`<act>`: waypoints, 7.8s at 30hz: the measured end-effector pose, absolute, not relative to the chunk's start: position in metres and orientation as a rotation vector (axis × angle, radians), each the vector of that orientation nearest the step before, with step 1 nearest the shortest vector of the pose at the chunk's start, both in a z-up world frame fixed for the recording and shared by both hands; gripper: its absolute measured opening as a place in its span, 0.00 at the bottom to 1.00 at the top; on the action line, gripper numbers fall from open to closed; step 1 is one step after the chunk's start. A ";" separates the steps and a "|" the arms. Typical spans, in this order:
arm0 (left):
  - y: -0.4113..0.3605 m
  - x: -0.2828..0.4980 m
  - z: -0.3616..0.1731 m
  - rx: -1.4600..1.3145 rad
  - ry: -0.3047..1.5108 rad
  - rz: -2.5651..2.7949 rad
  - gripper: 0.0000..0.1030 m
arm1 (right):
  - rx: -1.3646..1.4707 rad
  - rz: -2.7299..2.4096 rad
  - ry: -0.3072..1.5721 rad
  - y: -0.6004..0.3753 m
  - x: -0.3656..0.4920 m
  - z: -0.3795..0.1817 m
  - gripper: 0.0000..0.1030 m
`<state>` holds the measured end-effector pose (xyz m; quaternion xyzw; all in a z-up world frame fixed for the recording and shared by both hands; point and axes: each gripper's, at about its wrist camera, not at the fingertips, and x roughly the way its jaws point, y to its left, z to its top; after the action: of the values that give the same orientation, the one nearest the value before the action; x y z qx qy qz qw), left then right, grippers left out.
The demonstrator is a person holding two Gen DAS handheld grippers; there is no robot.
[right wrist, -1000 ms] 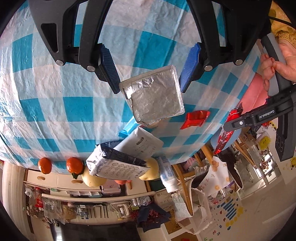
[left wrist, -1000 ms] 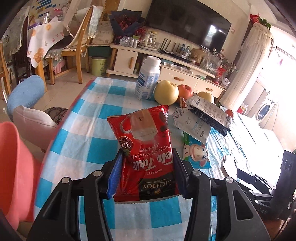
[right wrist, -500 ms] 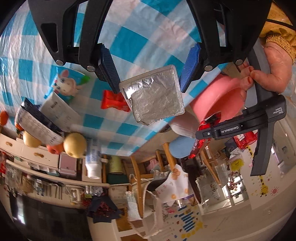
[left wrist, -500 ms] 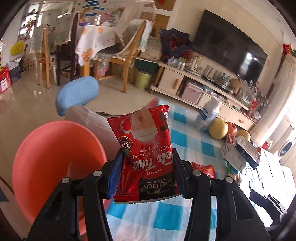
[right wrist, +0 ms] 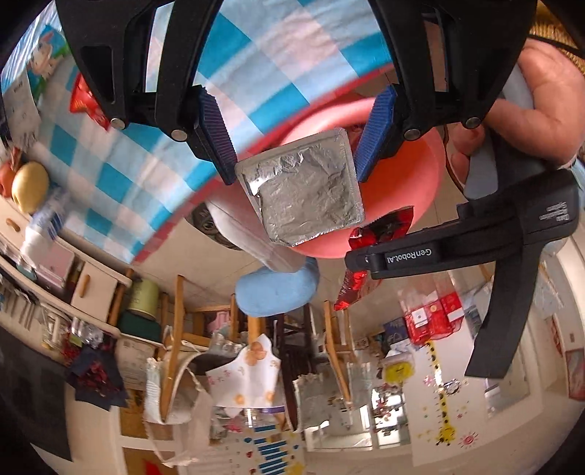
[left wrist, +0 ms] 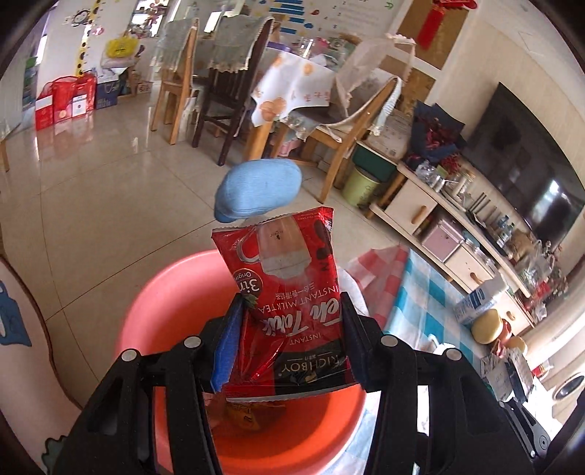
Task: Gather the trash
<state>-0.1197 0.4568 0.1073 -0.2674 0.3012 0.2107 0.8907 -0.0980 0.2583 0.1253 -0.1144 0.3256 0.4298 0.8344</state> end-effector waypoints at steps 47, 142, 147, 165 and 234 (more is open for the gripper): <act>0.322 -0.061 0.105 -0.264 0.685 0.156 0.86 | -0.210 0.593 0.683 0.107 -0.136 0.086 0.83; 0.045 0.033 0.010 0.026 0.896 -0.337 0.45 | -0.195 0.515 0.667 -0.118 0.055 0.058 0.62; 0.051 0.021 0.011 0.026 0.905 -0.365 0.45 | -0.215 0.532 0.690 -0.130 0.040 0.057 0.62; 0.094 -0.026 0.031 -0.081 0.899 -0.456 0.43 | -0.300 0.478 0.825 -0.173 -0.034 0.029 0.87; 0.229 -0.040 0.095 -0.200 0.677 -0.103 0.44 | 0.068 0.288 0.713 -0.028 -0.018 0.061 0.26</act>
<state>-0.0399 0.2293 0.0952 -0.0980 0.3315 -0.0502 0.9370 -0.0178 -0.0277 0.0606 0.0332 0.3478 0.1404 0.9264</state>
